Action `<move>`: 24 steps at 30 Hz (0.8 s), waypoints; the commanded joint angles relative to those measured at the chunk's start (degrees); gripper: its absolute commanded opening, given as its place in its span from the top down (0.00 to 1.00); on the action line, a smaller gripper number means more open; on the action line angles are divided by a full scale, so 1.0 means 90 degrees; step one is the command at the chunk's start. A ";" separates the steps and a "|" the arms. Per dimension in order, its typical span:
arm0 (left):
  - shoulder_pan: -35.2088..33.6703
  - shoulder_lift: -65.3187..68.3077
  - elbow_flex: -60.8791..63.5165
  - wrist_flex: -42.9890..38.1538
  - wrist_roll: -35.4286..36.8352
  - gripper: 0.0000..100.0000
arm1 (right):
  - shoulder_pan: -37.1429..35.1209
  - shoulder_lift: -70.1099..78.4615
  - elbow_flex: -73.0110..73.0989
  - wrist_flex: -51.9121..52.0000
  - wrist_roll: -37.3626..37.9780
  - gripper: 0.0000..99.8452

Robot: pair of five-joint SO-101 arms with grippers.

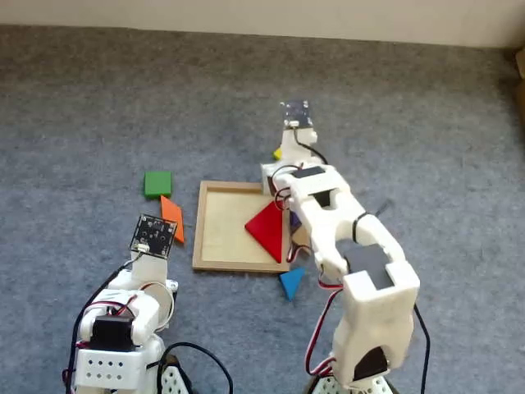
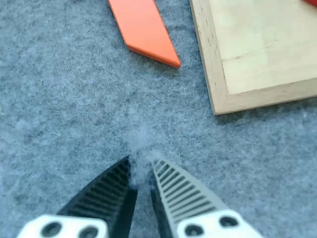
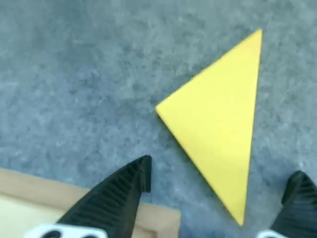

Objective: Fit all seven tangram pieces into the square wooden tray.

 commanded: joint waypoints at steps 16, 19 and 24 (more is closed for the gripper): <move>-0.0054 -0.0317 0.0122 0.0039 -0.0049 0.99 | 0.0337 0.0464 -0.0532 -0.1040 0.0567 0.60; -0.0054 -0.0317 0.0122 0.0039 -0.0049 0.99 | 0.0337 0.0474 -0.0513 -0.1304 0.0557 0.60; -0.0054 -0.0317 0.0122 0.0039 -0.0049 0.99 | 0.0366 0.0728 -0.0415 -0.1753 0.0596 0.76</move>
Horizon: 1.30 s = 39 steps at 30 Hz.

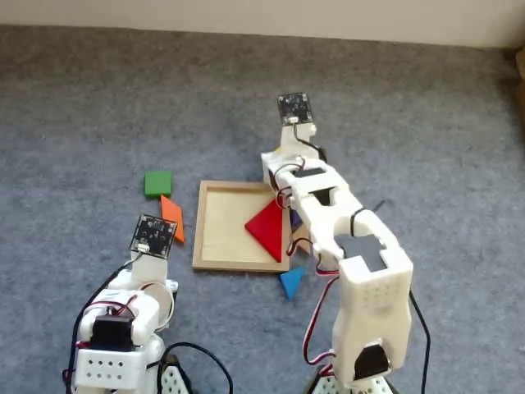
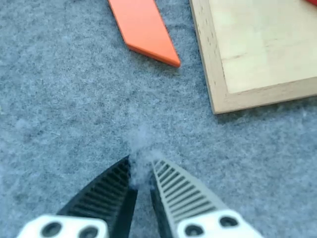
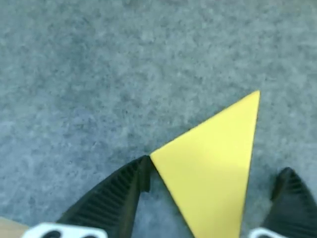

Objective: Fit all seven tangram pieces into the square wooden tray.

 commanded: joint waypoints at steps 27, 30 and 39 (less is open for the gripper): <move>-0.0054 -0.0317 0.0122 0.0039 -0.0049 0.99 | 0.0640 -0.1519 -0.0171 0.2828 0.0088 0.92; -0.0054 -0.0317 0.0122 0.0039 -0.0049 0.99 | 0.0728 -0.1665 -0.0200 0.2789 0.0059 0.92; -0.0054 -0.0317 0.0122 0.0039 -0.0049 0.99 | 0.0737 -0.1343 -0.0142 0.0503 -0.1114 0.92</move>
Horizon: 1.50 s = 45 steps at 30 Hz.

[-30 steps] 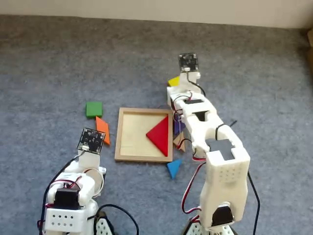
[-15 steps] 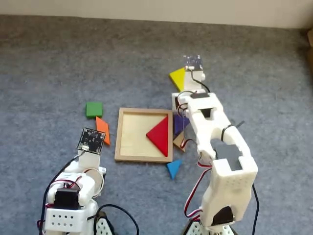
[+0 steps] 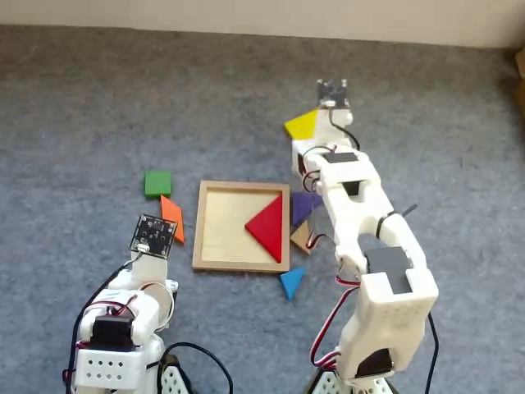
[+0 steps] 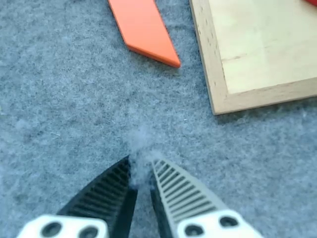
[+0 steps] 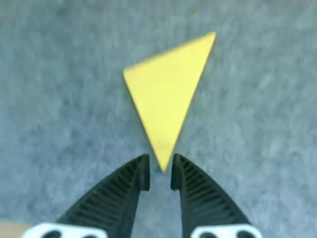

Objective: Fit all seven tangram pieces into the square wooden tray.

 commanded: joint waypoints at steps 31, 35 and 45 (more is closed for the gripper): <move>-0.0054 -0.0317 0.0122 0.0039 -0.0049 0.99 | 0.0200 0.1206 -0.0142 -0.0718 0.0928 0.99; -0.0054 -0.0317 0.0122 0.0039 -0.0049 0.99 | 0.0190 0.0571 -0.0132 0.0454 0.0938 0.99; -0.0054 -0.0317 0.0122 0.0039 -0.0049 0.99 | 0.0230 -0.0689 -0.0122 0.1382 0.0899 0.99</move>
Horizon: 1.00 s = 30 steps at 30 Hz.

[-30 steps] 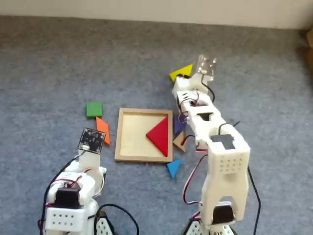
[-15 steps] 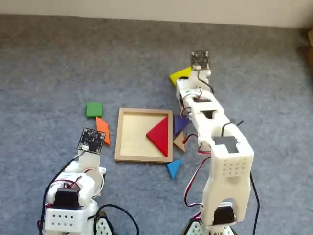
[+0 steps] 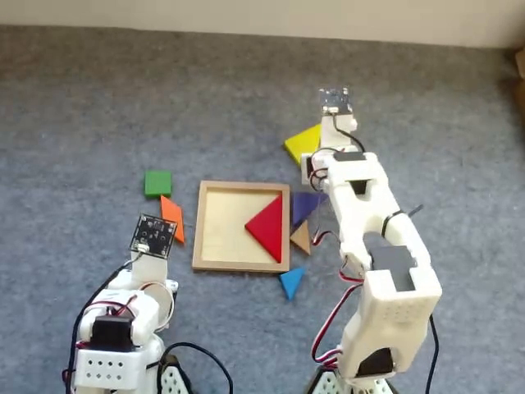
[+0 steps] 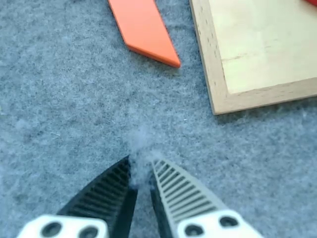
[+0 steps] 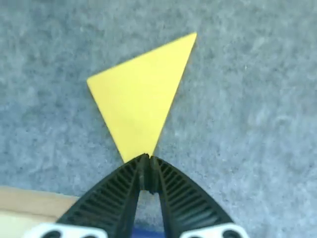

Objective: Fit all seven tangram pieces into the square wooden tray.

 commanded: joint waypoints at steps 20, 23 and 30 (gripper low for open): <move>-0.0054 -0.0317 0.0122 0.0039 -0.0049 0.99 | -0.0161 0.1050 0.0757 -0.6344 -0.0957 0.99; -0.0054 -0.0317 0.0122 0.0039 -0.0049 0.99 | -0.0249 0.1470 0.0747 -0.6462 -0.0742 0.99; -0.0054 -0.0317 0.0122 0.0039 -0.0049 0.99 | -0.0337 0.1636 0.0777 -0.6452 -0.0703 0.99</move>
